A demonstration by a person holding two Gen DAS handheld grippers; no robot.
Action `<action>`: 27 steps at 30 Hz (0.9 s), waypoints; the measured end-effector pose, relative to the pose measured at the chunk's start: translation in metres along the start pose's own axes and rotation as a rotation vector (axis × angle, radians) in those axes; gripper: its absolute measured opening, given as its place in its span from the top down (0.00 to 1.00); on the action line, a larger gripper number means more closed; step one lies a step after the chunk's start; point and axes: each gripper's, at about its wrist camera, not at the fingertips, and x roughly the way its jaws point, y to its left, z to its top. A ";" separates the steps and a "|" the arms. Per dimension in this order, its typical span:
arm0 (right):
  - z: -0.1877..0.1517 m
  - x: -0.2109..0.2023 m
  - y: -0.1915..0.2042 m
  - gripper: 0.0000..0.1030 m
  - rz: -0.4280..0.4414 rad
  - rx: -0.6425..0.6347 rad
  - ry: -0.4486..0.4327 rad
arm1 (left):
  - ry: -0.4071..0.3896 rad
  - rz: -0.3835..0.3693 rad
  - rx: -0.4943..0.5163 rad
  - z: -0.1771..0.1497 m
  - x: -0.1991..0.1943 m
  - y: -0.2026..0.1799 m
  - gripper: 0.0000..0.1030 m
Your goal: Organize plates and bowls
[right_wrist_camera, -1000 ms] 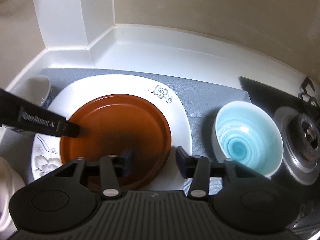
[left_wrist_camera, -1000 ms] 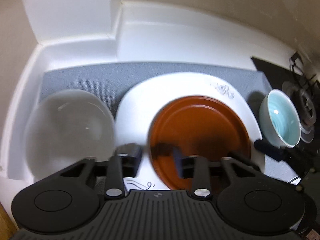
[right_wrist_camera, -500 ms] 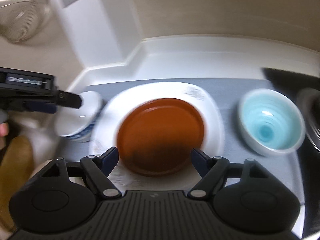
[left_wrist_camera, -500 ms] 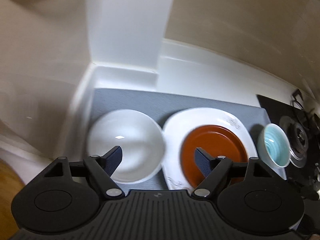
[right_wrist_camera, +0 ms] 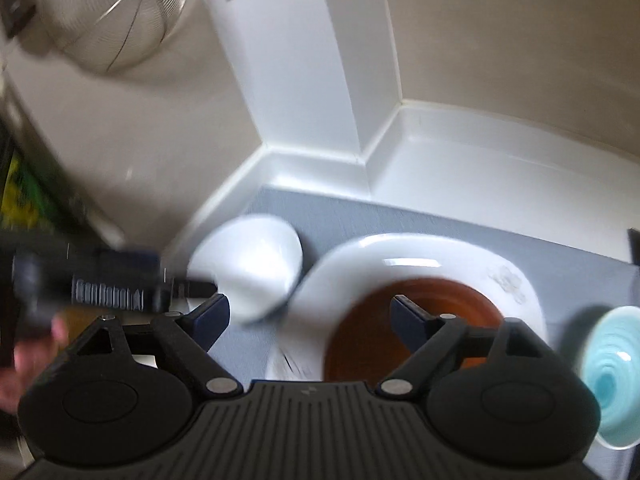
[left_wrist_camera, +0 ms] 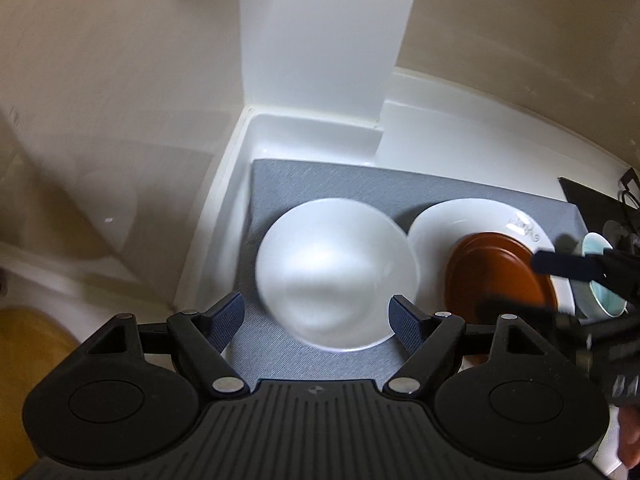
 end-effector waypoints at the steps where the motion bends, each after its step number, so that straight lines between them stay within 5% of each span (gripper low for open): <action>1: 0.001 0.003 0.001 0.12 -0.005 0.022 -0.021 | 0.001 0.003 -0.012 -0.001 0.001 0.003 0.21; 9: -0.010 0.011 0.014 0.24 -0.050 0.175 -0.123 | -0.010 0.009 -0.099 -0.007 0.010 0.032 0.23; 13: -0.014 0.017 0.022 0.42 -0.085 0.170 -0.111 | -0.028 0.023 -0.112 -0.008 0.014 0.039 0.27; 16: -0.012 0.027 0.029 0.51 -0.104 0.127 -0.077 | -0.031 0.005 -0.133 -0.006 0.021 0.044 0.41; 18: -0.011 0.036 0.034 0.53 -0.112 0.115 -0.058 | 0.007 -0.010 -0.152 -0.007 0.030 0.044 0.64; 19: -0.011 0.041 0.035 0.60 -0.118 0.115 -0.048 | 0.018 -0.019 -0.151 -0.008 0.034 0.044 0.68; 27: -0.014 0.066 0.043 0.70 -0.133 0.104 -0.002 | 0.028 -0.022 -0.126 -0.009 0.046 0.036 0.74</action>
